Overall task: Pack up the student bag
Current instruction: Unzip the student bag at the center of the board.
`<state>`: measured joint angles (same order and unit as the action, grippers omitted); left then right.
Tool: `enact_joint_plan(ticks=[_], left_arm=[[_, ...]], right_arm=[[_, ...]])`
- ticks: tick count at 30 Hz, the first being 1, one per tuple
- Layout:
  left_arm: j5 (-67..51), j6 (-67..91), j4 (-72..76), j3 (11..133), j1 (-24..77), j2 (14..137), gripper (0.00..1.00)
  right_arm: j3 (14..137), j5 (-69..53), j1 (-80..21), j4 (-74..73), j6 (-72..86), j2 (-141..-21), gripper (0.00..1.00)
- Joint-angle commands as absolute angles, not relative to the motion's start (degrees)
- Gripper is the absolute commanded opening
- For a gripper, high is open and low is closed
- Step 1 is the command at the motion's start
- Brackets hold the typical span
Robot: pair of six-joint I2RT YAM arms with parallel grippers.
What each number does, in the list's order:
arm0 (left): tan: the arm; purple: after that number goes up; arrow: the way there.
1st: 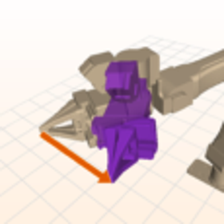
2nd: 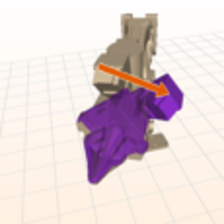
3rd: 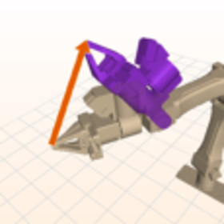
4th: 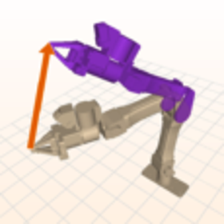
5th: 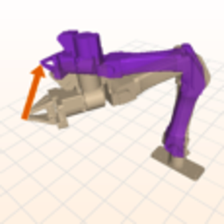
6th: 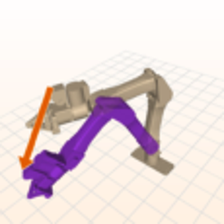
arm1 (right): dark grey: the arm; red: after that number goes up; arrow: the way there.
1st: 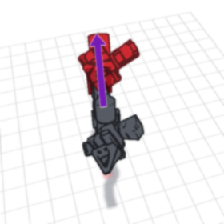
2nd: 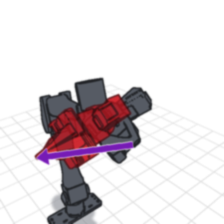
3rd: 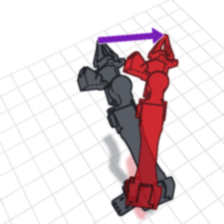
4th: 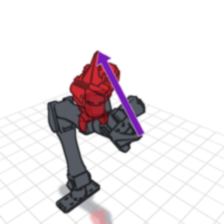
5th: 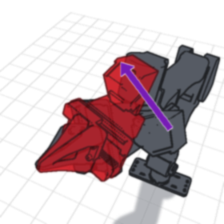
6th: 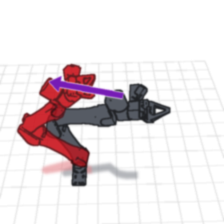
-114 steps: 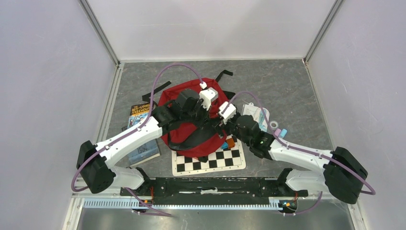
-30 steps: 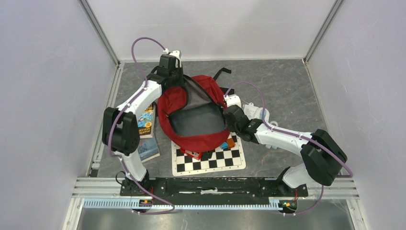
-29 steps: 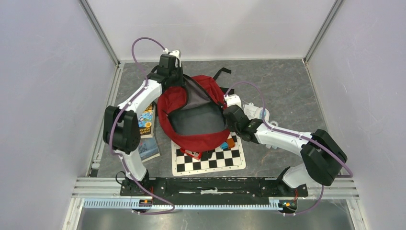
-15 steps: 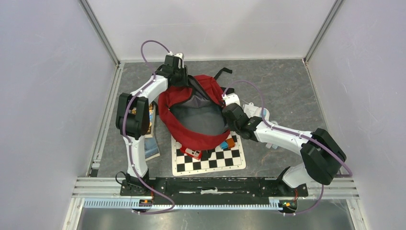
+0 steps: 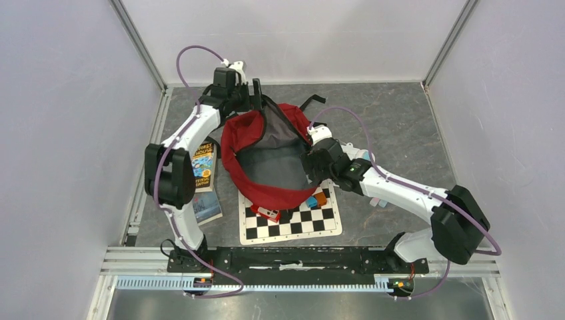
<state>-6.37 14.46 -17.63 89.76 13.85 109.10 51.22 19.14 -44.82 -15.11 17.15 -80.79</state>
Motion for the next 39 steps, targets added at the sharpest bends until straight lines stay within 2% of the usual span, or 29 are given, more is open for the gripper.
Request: enact_joint_plan(ticks=[1, 6, 14, 18, 22, 26, 29, 34, 39], left_arm=[[-13.91, 13.63, -17.37, 89.53, 13.62, 100.83, 1.00], [-16.94, 14.94, -18.65, 85.28, 13.62, 95.10, 1.00], [-16.64, 14.05, -22.06, 81.34, 13.62, 90.36, 1.00], [-17.81, 14.81, -21.89, 77.88, 13.62, 86.76, 1.00], [-20.31, 16.91, -19.73, 72.42, 13.62, 81.50, 1.00], [-24.32, 18.21, -14.37, 62.25, 16.17, 74.19, 1.00], [-21.32, 18.11, -10.75, 54.96, 20.79, 69.40, 1.00], [-8.44, 20.17, -9.15, 49.71, 24.86, 67.91, 1.00], [-0.23, 20.25, -7.93, 48.61, 25.92, 70.98, 0.99]], right_arm=[[53.91, 15.89, -44.65, -13.66, 16.97, -77.46, 0.89], [55.36, 15.72, -44.65, -11.70, 15.53, -76.27, 0.98], [64.68, 14.89, -44.49, -5.52, 3.83, -82.76, 0.98], [69.46, 8.68, -44.47, -4.30, 1.20, -88.79, 0.98], [72.47, 5.03, -44.49, -2.38, 0.88, -92.79, 0.97], [73.36, 6.49, -44.51, -1.29, 2.60, -94.31, 0.96], [73.09, 8.30, -44.39, -0.46, 2.64, -95.12, 0.93], [74.41, 9.64, -43.95, -0.43, 2.64, -97.55, 0.75], [75.31, 10.26, -43.05, -0.45, 3.21, -98.53, 0.73]])
